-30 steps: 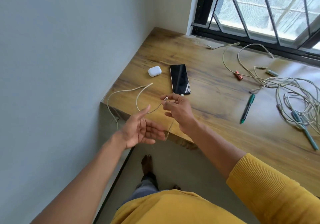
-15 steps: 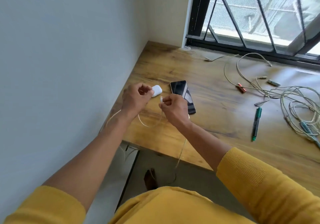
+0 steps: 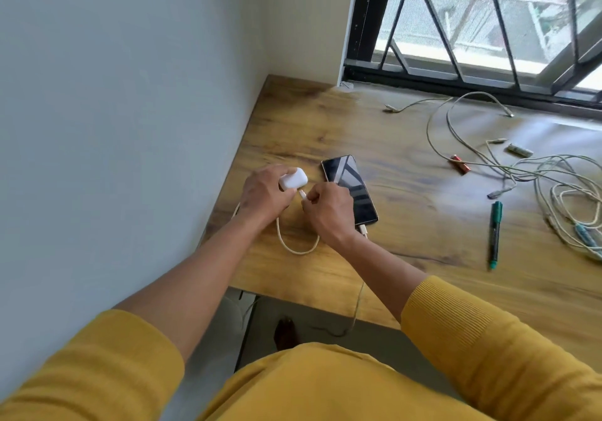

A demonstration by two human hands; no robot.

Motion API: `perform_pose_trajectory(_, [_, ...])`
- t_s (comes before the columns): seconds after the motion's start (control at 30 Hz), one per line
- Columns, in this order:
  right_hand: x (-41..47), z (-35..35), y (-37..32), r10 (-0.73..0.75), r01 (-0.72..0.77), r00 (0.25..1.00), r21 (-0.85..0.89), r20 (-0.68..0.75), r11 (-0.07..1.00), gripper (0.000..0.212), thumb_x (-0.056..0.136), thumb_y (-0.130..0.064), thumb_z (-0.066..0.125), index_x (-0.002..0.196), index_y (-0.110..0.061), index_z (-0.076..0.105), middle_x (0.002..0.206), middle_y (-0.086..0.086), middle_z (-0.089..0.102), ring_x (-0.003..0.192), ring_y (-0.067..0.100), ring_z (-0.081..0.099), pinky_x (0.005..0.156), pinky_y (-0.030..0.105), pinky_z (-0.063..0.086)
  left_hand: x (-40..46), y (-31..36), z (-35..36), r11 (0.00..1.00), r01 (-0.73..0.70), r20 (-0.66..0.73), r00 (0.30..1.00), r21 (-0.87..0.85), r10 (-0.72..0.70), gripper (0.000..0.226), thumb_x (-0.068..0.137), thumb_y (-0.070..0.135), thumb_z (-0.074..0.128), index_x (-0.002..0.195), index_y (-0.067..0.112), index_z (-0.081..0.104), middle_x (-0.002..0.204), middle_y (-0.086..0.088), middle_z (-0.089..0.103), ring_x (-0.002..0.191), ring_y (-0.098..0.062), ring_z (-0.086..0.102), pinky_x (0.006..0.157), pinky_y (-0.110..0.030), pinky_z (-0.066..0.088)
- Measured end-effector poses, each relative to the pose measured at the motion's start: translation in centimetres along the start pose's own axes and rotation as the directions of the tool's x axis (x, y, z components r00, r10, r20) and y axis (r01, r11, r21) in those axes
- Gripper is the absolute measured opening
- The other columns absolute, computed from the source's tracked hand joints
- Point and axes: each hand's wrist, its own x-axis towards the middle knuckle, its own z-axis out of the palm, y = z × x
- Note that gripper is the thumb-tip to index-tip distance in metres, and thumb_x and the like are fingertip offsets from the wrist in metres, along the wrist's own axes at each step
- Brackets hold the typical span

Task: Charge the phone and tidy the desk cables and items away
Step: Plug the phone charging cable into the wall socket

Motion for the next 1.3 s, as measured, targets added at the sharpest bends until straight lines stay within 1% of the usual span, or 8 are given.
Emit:
perform_pose_trajectory(0.17, [0.5,0.4,-0.2,0.019,-0.020,1.000,-0.024,-0.013,1.000,0.011,0.095,-0.019,0.073,0.085,-0.014,0.072,0.082,0.002,0.069,0.079,0.021,0.066,0.073,0.044,0.061,0.0,-0.8,0.3,0.995,-0.004,-0.003,1.000,-0.098,0.004,0.045,0.085,0.022,0.084,0.130,0.027,0.076,0.134,0.006,0.073,0.127,-0.013,0.065,0.108,-0.029,0.048])
perform_pose_trajectory(0.33, [0.8,0.7,-0.5,0.043,-0.043,0.999,-0.026,-0.013,0.999,0.013,0.094,-0.023,0.073,0.084,-0.015,0.071,0.083,0.001,0.069,0.079,0.021,0.066,0.074,0.043,0.061,0.0,-1.3,0.4,0.989,-0.003,-0.011,1.000,-0.149,0.001,0.046,0.083,0.021,0.087,0.127,0.028,0.078,0.132,0.007,0.074,0.126,-0.010,0.066,0.111,-0.031,0.050])
perform_pose_trajectory(0.47, [0.7,0.8,-0.5,0.041,-0.041,0.999,-0.026,-0.017,0.999,0.012,0.093,-0.027,0.074,0.086,-0.017,0.072,0.085,0.000,0.069,0.080,0.019,0.066,0.072,0.038,0.058,-0.3,-1.4,0.7,0.983,-0.002,-0.039,0.999,-0.182,-0.005,0.047,0.082,0.017,0.089,0.127,0.025,0.078,0.130,0.006,0.075,0.125,-0.008,0.066,0.109,-0.020,0.046])
perform_pose_trajectory(0.53, [0.7,0.8,-0.5,0.048,-0.048,0.999,-0.022,-0.018,0.999,0.011,0.092,-0.028,0.074,0.088,-0.018,0.072,0.086,-0.001,0.070,0.082,0.019,0.066,0.073,0.038,0.059,-0.3,-1.4,0.7,0.982,-0.002,-0.047,0.999,-0.189,-0.007,0.047,0.081,0.017,0.090,0.127,0.024,0.078,0.130,0.005,0.075,0.124,-0.007,0.067,0.109,-0.020,0.046])
perform_pose_trajectory(0.77, [0.5,1.3,-0.4,0.035,-0.037,0.998,-0.031,-0.059,0.999,0.014,0.094,-0.030,0.075,0.092,-0.016,0.074,0.095,0.000,0.070,0.090,0.018,0.065,0.081,0.036,0.057,-0.3,-1.4,0.5,0.988,-0.019,-0.047,0.999,-0.153,0.012,0.048,0.082,0.021,0.091,0.127,0.026,0.078,0.130,0.005,0.075,0.125,-0.008,0.067,0.109,-0.019,0.045])
perform_pose_trajectory(0.93, [0.3,1.2,-0.3,0.019,-0.021,0.998,-0.031,-0.067,0.999,0.015,0.095,-0.029,0.075,0.095,-0.014,0.076,0.096,0.002,0.070,0.092,0.020,0.065,0.085,0.040,0.058,-0.5,-1.4,0.5,0.990,-0.045,-0.060,0.998,-0.136,0.037,0.048,0.084,0.022,0.089,0.130,0.025,0.077,0.133,0.004,0.074,0.126,-0.010,0.066,0.112,-0.025,0.047])
perform_pose_trajectory(1.2, [0.3,1.1,-0.2,0.012,-0.013,0.998,-0.014,-0.067,1.000,0.012,0.094,-0.027,0.076,0.093,-0.015,0.075,0.094,0.000,0.070,0.090,0.019,0.065,0.085,0.041,0.059,-0.5,-1.4,0.5,0.991,-0.047,-0.056,0.998,-0.124,0.040,0.048,0.085,0.022,0.088,0.131,0.025,0.076,0.134,0.003,0.073,0.127,-0.011,0.066,0.114,-0.031,0.048])
perform_pose_trajectory(1.3, [0.4,1.1,-0.3,0.014,-0.015,0.998,-0.025,-0.058,1.000,0.012,0.094,-0.026,0.076,0.092,-0.015,0.075,0.092,0.000,0.070,0.089,0.018,0.066,0.084,0.040,0.059,-0.5,-1.4,0.5,0.992,-0.040,-0.047,0.998,-0.116,0.035,0.048,0.085,0.022,0.088,0.131,0.026,0.076,0.135,0.003,0.073,0.128,-0.011,0.065,0.114,-0.028,0.047])
